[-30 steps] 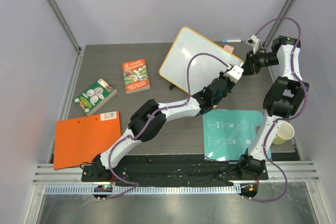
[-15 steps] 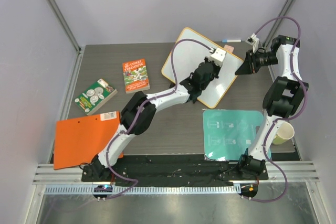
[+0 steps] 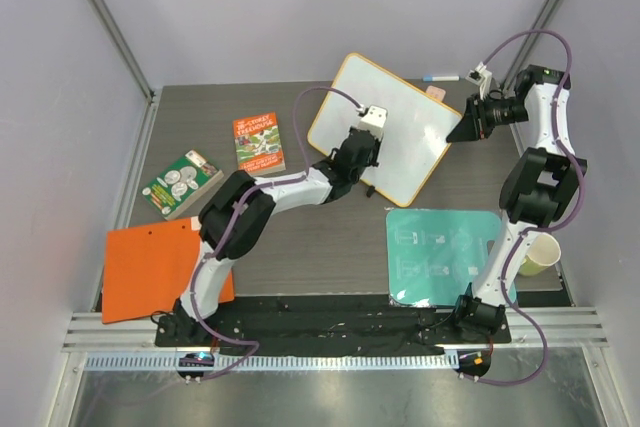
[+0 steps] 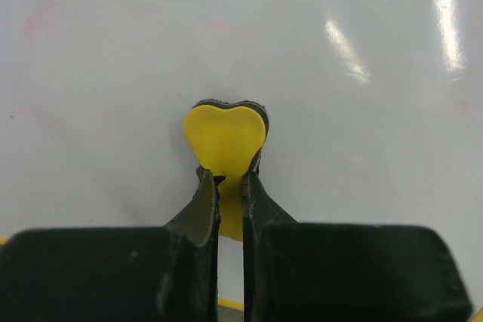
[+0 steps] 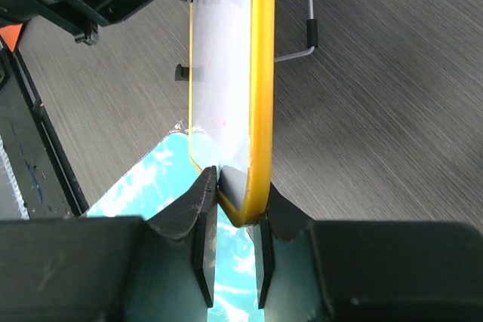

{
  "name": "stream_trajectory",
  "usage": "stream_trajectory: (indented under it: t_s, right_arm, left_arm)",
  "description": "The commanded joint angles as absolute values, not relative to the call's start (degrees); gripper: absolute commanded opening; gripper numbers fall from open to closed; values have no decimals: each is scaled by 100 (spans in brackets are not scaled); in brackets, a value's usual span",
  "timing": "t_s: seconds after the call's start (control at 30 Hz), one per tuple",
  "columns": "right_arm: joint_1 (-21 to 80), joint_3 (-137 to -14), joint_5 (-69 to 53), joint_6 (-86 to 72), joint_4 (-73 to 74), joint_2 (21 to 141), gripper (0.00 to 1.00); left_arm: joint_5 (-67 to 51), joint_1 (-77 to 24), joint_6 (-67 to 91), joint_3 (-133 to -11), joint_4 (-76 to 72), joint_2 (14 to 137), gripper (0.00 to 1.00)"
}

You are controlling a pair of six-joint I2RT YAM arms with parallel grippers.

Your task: Erase the whiteboard

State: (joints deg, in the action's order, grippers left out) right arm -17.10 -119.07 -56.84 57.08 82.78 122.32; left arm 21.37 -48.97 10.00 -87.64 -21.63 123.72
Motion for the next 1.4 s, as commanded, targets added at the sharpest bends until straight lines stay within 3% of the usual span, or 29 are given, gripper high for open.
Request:
stream_trajectory:
  t_s: [0.0,0.4,0.57,1.37]
  right_arm:
    - [-1644,-12076,-5414,6504,8622,11698,1]
    - [-1635,-12059,-5423,6504,8622,11742,1]
    - [-1643,-12067,-5432,6495,8631,11760,1]
    - [-1644,-12146,-5379,6434,8622,11751,1]
  left_arm:
    - [2030,-5203,1327,-8508,-1170,12428,0]
    - [1916,-5836,1819,-8509,-1344,12604,0]
    - [2442,-5810,1662,-8578,-1538,12630,0]
    - [3155,-4246,1687,-8420,-1538,12261,0]
